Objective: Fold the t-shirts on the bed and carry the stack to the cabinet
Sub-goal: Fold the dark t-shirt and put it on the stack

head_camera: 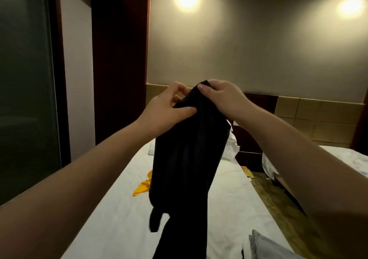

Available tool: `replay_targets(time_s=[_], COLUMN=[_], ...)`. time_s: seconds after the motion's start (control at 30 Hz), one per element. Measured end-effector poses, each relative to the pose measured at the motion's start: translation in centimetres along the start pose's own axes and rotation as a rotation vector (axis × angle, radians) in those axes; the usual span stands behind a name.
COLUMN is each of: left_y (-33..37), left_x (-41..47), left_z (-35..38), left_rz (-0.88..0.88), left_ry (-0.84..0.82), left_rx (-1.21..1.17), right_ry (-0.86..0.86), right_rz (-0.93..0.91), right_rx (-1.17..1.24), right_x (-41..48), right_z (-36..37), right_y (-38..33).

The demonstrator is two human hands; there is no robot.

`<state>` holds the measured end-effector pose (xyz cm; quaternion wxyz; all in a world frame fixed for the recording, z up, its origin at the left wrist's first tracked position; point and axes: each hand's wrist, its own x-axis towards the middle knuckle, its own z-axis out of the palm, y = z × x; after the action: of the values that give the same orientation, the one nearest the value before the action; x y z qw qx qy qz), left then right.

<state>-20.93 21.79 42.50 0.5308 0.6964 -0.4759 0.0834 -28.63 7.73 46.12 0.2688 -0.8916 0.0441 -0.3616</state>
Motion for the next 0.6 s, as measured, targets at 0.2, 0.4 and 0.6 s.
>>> replay_targets(time_s=[0.2, 0.4, 0.6], left_y=[-1.5, -3.0, -5.5], left_x=[-1.1, -1.8, -2.6], left_z=[1.3, 3.8, 5.5], left_rz=[0.086, 0.039, -0.014], left_ry=[0.056, 0.077, 0.008], left_rx=[0.246, 0.3, 0.289], right_ry=[-0.038, -0.096, -0.109], right_rz=[0.033, 0.063, 0.102], right_rx=[-0.092, -0.133, -0.129], right_x=[-0.7, -1.2, -1.7], right_z=[-1.1, -1.4, -2.4], right_y=[0.1, 0.5, 1.3])
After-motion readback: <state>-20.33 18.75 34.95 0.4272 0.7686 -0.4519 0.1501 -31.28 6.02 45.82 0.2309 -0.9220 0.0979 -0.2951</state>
